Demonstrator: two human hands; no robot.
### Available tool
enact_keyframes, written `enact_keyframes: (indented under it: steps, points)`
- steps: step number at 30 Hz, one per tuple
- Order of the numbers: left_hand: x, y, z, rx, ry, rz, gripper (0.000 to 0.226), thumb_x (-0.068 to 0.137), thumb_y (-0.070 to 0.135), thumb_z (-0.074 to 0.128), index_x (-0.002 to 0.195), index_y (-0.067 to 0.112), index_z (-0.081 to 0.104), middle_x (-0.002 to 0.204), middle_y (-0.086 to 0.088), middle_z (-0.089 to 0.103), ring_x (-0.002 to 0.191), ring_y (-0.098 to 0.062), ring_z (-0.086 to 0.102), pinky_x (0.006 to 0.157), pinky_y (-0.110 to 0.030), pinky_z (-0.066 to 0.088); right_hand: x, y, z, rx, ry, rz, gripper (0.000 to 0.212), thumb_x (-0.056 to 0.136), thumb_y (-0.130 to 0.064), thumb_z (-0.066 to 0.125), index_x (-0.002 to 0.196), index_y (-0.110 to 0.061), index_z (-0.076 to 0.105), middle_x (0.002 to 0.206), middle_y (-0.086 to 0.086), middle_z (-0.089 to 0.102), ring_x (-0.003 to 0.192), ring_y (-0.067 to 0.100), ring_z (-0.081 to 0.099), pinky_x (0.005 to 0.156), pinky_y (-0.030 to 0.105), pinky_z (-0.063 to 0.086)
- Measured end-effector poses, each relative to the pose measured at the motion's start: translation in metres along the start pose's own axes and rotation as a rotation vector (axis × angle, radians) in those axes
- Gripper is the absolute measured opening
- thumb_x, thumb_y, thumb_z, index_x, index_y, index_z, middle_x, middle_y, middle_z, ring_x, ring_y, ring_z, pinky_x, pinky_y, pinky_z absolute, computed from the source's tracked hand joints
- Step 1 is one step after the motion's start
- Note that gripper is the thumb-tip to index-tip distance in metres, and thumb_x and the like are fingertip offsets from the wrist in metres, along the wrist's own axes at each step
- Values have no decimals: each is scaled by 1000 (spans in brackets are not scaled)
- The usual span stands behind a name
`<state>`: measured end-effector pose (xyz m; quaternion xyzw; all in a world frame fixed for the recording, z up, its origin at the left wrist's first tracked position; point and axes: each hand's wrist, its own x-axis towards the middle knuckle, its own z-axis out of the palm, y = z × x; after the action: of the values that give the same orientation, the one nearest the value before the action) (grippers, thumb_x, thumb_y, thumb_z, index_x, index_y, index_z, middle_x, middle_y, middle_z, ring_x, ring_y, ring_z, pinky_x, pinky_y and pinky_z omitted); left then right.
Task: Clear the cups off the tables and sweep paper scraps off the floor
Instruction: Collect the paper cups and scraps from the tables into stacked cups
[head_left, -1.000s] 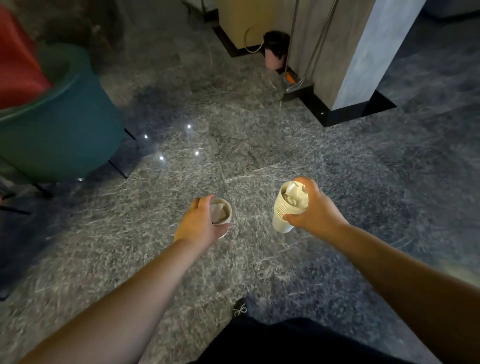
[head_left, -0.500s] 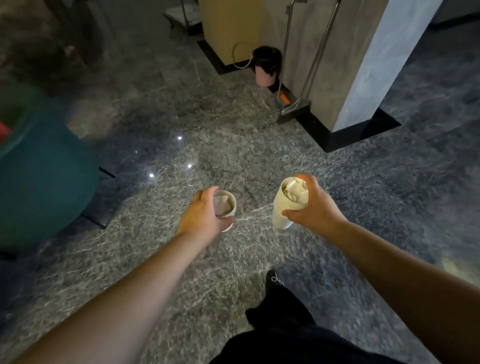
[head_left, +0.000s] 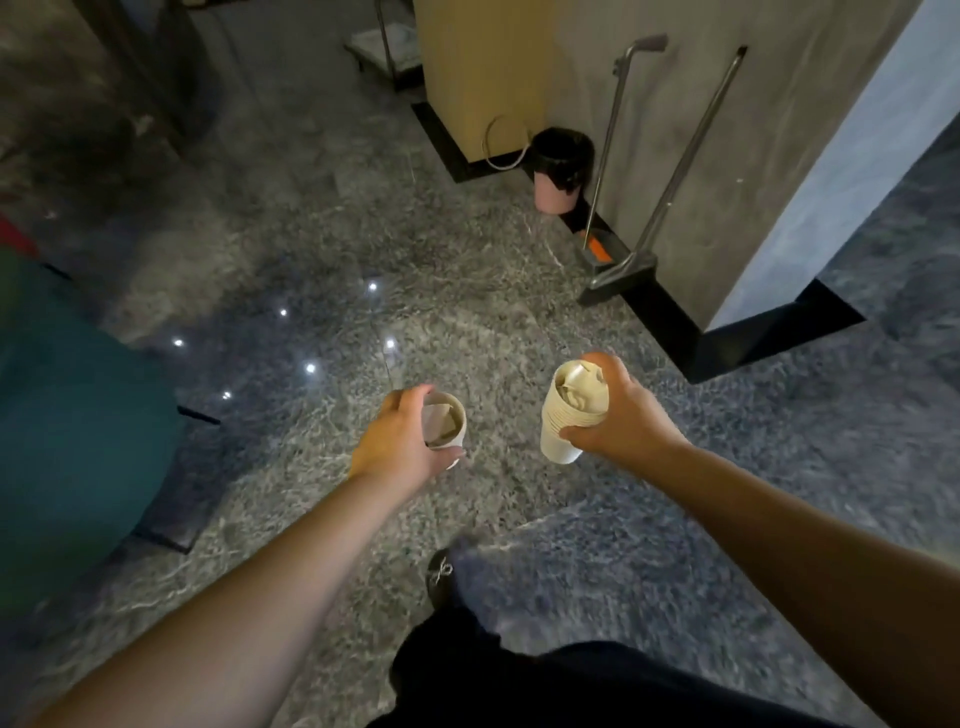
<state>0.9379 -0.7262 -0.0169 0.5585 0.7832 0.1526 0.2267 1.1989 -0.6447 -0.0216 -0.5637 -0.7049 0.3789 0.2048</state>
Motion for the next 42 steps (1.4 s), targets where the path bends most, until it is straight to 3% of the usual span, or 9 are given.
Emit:
enact_keyframes:
  steps: [17, 26, 31, 37, 42]
  points:
    - [373, -11, -83, 14, -55, 165, 86, 71, 42, 83, 143, 26, 38, 142, -1, 43, 122, -24, 51, 91, -34, 44, 339, -71, 17, 108, 156, 106, 73, 61, -22, 81, 113, -47, 36, 111, -5, 52, 94, 15, 55, 62, 21, 42]
    - [570, 44, -75, -10, -47, 219, 87, 67, 39, 87, 140, 24, 42, 137, -2, 46, 116, -23, 56, 92, -33, 47, 527, -58, -23, 74, 123, 128, 80, 61, -26, 79, 125, -43, 34, 115, -2, 51, 96, 18, 54, 69, 28, 42]
    - [677, 70, -95, 41, -21, 189, 89, 67, 44, 85, 142, 27, 39, 138, -1, 46, 118, -24, 56, 91, -36, 47, 640, -61, -54, 58, 109, 134, 81, 62, -27, 80, 125, -44, 33, 113, -4, 47, 93, 17, 52, 58, 17, 39]
    - [785, 78, -122, 42, 15, 159, 87, 70, 43, 84, 142, 26, 39, 140, -3, 43, 115, -27, 57, 88, -38, 50, 754, -71, -70, 34, 66, 116, 84, 63, -29, 78, 129, -44, 30, 116, -6, 45, 96, 17, 50, 59, 17, 37]
    - [875, 68, -137, 41, -55, 136, 84, 73, 43, 81, 142, 27, 36, 142, -2, 40, 113, -26, 58, 86, -37, 51, 845, -80, -69, 43, 67, 135, 82, 64, -26, 76, 127, -48, 29, 120, -6, 45, 98, 18, 52, 61, 23, 42]
